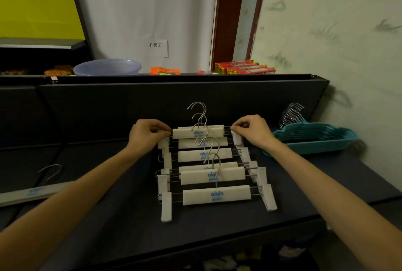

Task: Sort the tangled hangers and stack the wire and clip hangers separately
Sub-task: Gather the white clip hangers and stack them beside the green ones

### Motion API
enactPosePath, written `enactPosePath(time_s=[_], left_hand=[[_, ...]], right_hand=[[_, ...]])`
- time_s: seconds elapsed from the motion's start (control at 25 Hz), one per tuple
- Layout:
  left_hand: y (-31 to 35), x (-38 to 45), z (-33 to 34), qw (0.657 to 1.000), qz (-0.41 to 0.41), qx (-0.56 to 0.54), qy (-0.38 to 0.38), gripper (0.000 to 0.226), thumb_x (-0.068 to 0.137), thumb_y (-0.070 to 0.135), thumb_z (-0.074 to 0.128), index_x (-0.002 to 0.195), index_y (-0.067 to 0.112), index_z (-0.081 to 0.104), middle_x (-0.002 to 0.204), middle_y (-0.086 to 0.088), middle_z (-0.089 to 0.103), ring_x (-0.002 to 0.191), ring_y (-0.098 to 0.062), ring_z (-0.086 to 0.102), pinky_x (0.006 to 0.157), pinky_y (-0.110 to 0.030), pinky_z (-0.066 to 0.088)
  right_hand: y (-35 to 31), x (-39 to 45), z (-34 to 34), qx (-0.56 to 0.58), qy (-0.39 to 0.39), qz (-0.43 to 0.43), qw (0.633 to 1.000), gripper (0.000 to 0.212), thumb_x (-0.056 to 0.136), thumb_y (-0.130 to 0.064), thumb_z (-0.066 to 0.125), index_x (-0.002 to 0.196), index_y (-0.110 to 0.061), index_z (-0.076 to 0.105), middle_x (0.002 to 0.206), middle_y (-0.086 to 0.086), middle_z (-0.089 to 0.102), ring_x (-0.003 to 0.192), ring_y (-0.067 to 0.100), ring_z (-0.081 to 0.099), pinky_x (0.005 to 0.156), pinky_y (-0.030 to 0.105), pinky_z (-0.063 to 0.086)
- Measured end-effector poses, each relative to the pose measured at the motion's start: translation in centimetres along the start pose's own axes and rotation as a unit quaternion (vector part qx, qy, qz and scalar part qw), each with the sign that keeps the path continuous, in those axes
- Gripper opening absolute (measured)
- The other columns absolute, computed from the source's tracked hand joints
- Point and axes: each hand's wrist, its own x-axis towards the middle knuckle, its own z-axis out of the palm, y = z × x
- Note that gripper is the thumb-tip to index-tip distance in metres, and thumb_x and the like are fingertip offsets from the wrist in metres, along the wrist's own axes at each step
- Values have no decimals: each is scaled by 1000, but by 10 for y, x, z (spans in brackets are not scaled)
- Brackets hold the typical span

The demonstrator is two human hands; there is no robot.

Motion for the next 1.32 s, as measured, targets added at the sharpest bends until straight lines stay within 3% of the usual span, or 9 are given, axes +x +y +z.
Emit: enactPosePath(time_s=[0.44, 0.6, 0.76, 0.92, 1.04, 1.16, 1.32], left_hand=[[7, -8, 5, 996, 59, -7, -71, 20, 91, 15, 70, 107, 27, 68, 111, 9, 69, 102, -3, 65, 87, -26, 54], [2, -13, -1, 991, 67, -12, -113, 30, 91, 15, 70, 117, 28, 65, 114, 13, 67, 105, 1, 65, 86, -25, 57], [0, -17, -5, 989, 68, -31, -124, 34, 94, 8, 63, 119, 31, 63, 119, 14, 65, 112, 0, 62, 90, -25, 54], [-1, -20, -6, 988, 62, -46, -130, 36, 91, 8, 67, 116, 35, 63, 119, 14, 64, 111, 3, 62, 90, -26, 56], [-3, -24, -13, 991, 51, -57, -108, 32, 94, 16, 66, 121, 31, 62, 120, 11, 63, 110, 0, 63, 89, -26, 56], [-11, -31, -38, 995, 56, -13, -79, 30, 95, 16, 64, 123, 27, 62, 121, 10, 63, 110, -1, 62, 91, -25, 54], [-25, -50, -84, 997, 38, 56, -48, 30, 95, 18, 64, 123, 26, 62, 123, 10, 61, 111, -4, 60, 92, -27, 52]], right_hand=[[-5, -16, -10, -170, -45, -51, 983, 25, 96, -37, 64, 117, -25, 69, 111, -7, 68, 99, 11, 63, 83, 34, 54], [-4, -21, -11, -182, -81, -58, 978, 35, 95, -38, 64, 127, -24, 63, 114, -4, 61, 103, 14, 59, 87, 38, 53], [-2, -18, -19, -146, -135, -46, 979, 44, 95, -22, 63, 138, -20, 57, 120, -1, 58, 110, 16, 57, 95, 36, 50], [-3, -17, -22, -157, -142, -40, 976, 44, 93, -14, 64, 136, -22, 59, 123, -3, 58, 115, 16, 57, 94, 32, 49], [-17, -15, -18, -155, -63, -54, 984, 39, 95, -18, 62, 134, -21, 60, 132, 1, 60, 120, 18, 58, 98, 40, 52], [-54, -13, -8, -93, 71, -109, 987, 35, 96, -17, 62, 130, -20, 62, 132, -1, 61, 124, 16, 54, 100, 31, 47], [-130, -15, 17, -39, 186, -240, 952, 31, 94, -15, 63, 125, -15, 64, 126, 1, 63, 125, 14, 52, 108, 29, 42]])
